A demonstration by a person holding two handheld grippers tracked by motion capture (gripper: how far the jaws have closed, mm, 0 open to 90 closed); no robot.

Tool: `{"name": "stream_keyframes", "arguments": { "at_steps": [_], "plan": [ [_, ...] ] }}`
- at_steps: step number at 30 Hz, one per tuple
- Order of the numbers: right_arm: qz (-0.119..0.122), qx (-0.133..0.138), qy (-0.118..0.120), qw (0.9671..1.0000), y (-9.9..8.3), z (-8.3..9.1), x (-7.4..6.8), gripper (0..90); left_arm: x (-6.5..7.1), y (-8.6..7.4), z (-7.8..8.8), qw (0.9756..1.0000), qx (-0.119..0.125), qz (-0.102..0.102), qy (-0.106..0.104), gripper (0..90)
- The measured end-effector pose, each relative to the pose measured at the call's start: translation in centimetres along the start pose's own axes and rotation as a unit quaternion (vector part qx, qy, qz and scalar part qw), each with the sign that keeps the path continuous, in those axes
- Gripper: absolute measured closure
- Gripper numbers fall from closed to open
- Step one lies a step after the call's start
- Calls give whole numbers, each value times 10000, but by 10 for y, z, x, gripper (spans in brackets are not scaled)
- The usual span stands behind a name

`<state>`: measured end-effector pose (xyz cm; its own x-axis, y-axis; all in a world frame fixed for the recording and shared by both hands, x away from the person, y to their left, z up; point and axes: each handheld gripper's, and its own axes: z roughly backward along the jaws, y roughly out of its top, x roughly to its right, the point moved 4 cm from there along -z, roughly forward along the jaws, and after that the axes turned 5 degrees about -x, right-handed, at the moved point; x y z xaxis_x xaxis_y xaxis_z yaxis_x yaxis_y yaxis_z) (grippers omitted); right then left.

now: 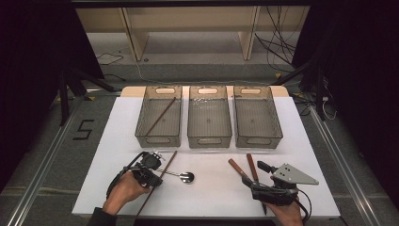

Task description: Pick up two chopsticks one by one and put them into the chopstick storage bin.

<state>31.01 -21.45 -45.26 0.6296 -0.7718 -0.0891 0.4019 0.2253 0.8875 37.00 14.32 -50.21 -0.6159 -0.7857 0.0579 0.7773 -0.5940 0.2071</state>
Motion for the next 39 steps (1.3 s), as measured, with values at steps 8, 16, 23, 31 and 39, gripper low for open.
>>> {"name": "stream_keyframes", "arguments": {
  "at_steps": [8,16,23,31,39],
  "plan": [
    [10,-2,-9,10000,0,0,0,253,-1,0,0,9999,14,-87,91,827],
    [11,-5,-4,10000,0,0,0,255,-1,-1,0,9998,92,-133,69,840],
    [9,-9,-2,10000,0,0,0,254,-5,-1,4,9993,237,-250,143,842],
    [12,-13,3,10000,0,0,0,254,-7,-1,10,9987,395,-309,86,843],
    [10,-12,5,10000,0,0,0,254,-8,0,17,9977,567,-371,22,843]
  ]
}}
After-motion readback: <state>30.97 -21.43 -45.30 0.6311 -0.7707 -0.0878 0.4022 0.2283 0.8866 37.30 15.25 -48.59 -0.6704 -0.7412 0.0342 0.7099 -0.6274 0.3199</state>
